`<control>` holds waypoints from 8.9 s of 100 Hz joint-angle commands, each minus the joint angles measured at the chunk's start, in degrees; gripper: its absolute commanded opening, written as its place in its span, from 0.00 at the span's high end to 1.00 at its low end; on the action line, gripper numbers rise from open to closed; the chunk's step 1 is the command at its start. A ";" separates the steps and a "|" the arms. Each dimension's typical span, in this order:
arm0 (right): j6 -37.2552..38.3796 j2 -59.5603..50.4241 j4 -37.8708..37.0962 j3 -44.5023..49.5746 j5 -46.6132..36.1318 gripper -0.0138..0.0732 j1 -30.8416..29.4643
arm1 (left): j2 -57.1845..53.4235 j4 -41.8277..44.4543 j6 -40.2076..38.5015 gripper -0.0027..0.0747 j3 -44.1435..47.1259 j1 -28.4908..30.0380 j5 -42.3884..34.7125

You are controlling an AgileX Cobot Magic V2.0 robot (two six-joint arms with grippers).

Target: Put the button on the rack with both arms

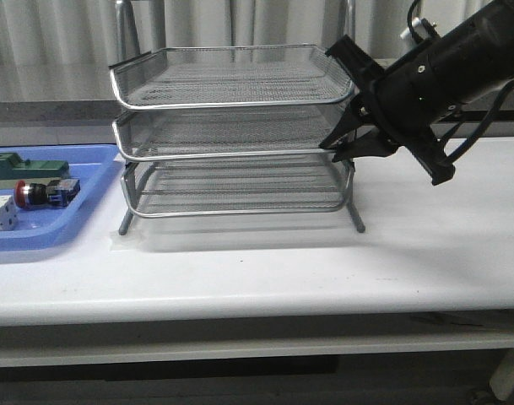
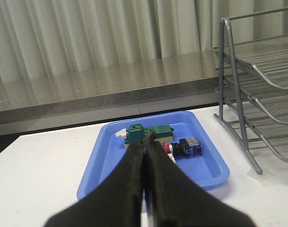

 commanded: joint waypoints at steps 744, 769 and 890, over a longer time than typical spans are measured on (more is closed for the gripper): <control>34.13 -79.83 -84.57 18.51 39.73 0.92 0.37 | 84.16 -12.97 11.38 0.99 -75.24 0.21 49.42; 34.13 -79.83 -84.57 18.51 39.73 0.92 0.37 | 88.27 -12.87 19.92 0.91 -79.35 0.21 51.14; 34.13 -79.83 -84.57 18.51 39.73 0.92 0.37 | 107.43 -13.12 49.44 0.31 -87.15 -0.42 33.10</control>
